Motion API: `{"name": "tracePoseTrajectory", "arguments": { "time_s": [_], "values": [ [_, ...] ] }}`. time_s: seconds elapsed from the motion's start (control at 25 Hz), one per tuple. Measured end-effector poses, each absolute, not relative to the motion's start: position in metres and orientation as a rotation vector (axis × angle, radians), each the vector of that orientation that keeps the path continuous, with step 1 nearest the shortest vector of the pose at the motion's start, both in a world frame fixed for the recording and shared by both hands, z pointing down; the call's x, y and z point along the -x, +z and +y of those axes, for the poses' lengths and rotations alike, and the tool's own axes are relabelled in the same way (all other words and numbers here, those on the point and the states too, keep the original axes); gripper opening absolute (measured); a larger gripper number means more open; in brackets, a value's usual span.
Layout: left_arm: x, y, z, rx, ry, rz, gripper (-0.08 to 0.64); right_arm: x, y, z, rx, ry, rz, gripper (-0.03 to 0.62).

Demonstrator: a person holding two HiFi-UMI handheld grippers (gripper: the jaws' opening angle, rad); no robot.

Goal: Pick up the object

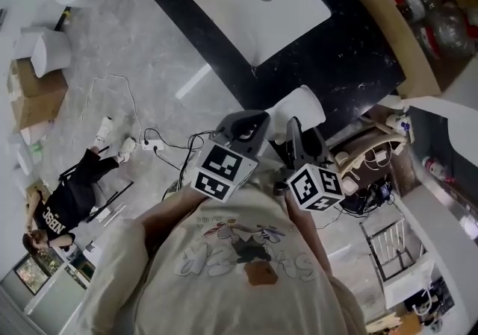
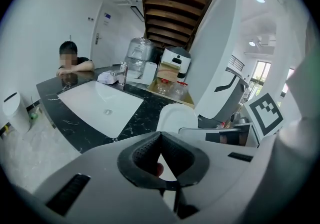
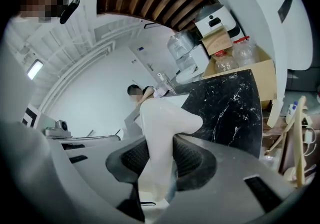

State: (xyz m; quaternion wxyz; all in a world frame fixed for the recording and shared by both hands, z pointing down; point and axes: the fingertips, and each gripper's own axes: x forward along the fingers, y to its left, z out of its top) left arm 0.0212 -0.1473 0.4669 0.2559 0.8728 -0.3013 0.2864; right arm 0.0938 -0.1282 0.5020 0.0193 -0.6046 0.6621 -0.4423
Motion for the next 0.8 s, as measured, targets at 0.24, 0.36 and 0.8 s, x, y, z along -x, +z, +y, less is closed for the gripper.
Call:
{"name": "tracePoseTrajectory", "arguments": {
  "time_s": [0.24,0.36,0.8],
  "values": [
    [-0.015,0.452,-0.151,-2.412,0.742,-0.787,0.008,-0.091,0.485,-0.122,1.967,-1.29,1.997,0.146],
    [-0.013,0.446,-0.152,-2.439,0.728,-0.762,0.008,-0.088,0.479,-0.118,2.003,-1.259,1.971,0.146],
    [-0.001,0.432,-0.144,-2.503,0.67,-0.632,0.008,-0.074,0.461,-0.104,2.151,-1.151,1.886,0.146]
  ]
}}
